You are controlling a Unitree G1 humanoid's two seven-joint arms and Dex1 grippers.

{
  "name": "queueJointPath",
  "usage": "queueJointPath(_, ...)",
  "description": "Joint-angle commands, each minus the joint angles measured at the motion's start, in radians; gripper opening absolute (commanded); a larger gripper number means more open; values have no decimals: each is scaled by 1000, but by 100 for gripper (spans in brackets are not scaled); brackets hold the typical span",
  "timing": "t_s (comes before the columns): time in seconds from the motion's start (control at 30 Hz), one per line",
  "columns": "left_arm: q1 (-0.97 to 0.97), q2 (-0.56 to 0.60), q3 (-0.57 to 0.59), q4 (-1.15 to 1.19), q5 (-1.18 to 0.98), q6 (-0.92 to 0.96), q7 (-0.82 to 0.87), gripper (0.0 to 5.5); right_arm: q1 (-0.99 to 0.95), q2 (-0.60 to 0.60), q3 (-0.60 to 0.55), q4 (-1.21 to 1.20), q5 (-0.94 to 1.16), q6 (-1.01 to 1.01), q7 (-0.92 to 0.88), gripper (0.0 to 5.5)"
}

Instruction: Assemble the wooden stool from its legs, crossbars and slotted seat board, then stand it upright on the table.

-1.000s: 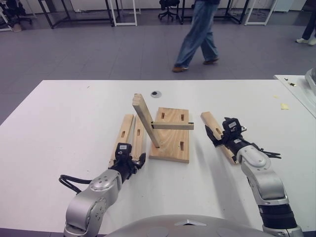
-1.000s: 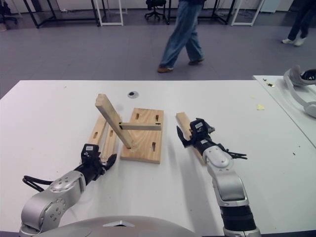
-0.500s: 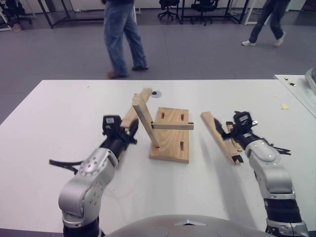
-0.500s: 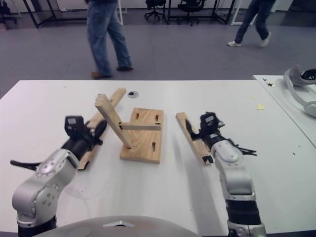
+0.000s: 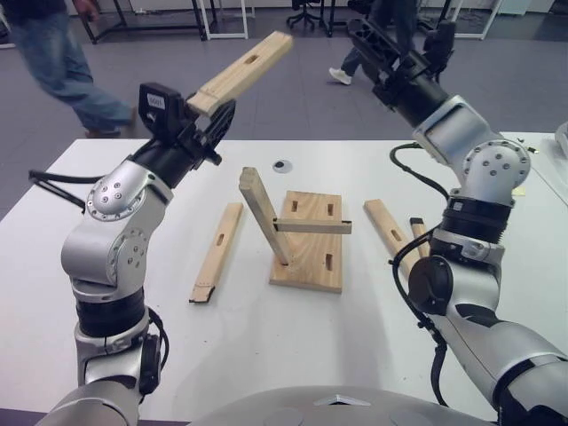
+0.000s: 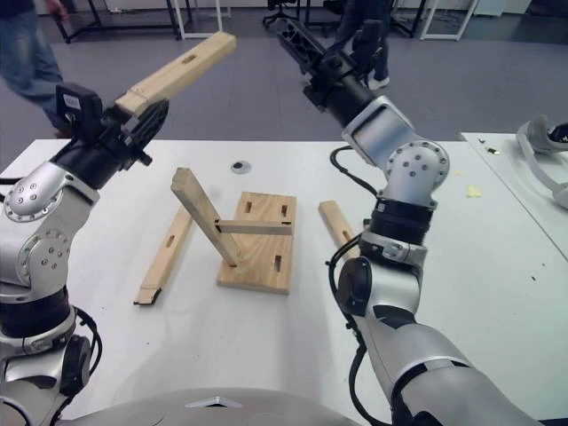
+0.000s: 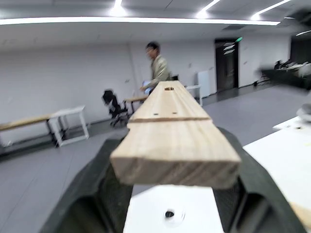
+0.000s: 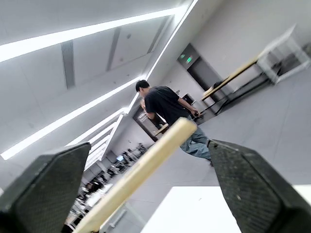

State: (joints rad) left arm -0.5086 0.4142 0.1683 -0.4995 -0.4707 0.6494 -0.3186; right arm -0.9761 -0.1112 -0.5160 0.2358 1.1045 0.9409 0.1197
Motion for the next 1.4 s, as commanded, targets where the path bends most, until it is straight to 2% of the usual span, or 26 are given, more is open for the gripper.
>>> queueJointPath(0.03, -61, -31, -65, 10, -4, -61, -44, 204, -70, -26, -86, 94, 123, 21, -61, 445)
queueJointPath(0.23, -34, -38, -122, 5, 2, -142, -120, 204, -94, -65, -112, 116, 218, 47, -102, 445)
queueJointPath(0.37, -15, -40, -121, 13, 5, -190, -148, 204, -77, -66, -83, 100, 252, 78, -137, 445)
queueJointPath(0.57, 55, -30, -92, -12, -11, -166, -133, 203, 98, -91, -51, -29, 226, 87, -187, 445)
queueJointPath(0.7, 37, -31, -83, 13, -3, -177, -125, 203, 228, -163, 151, -252, 93, 95, -5, 445)
queueJointPath(0.87, -204, -56, -62, 238, 20, -287, -142, 203, 250, -240, 312, -380, -75, -2, 196, 445)
queueJointPath(0.97, -402, -97, -15, 417, -13, -359, -133, 203, 235, -218, 366, -409, -127, -38, 219, 445)
queueJointPath(1.07, -533, -137, -11, 540, -3, -442, -138, 203, 221, -122, 444, -438, -172, -62, 170, 445)
queueJointPath(1.2, -552, -177, -26, 562, -6, -473, -140, 203, 188, -27, 495, -414, -272, -148, 124, 445)
queueJointPath(1.4, -524, -221, -29, 510, -38, -437, -120, 203, 134, -5, 515, -404, -400, -209, 88, 445)
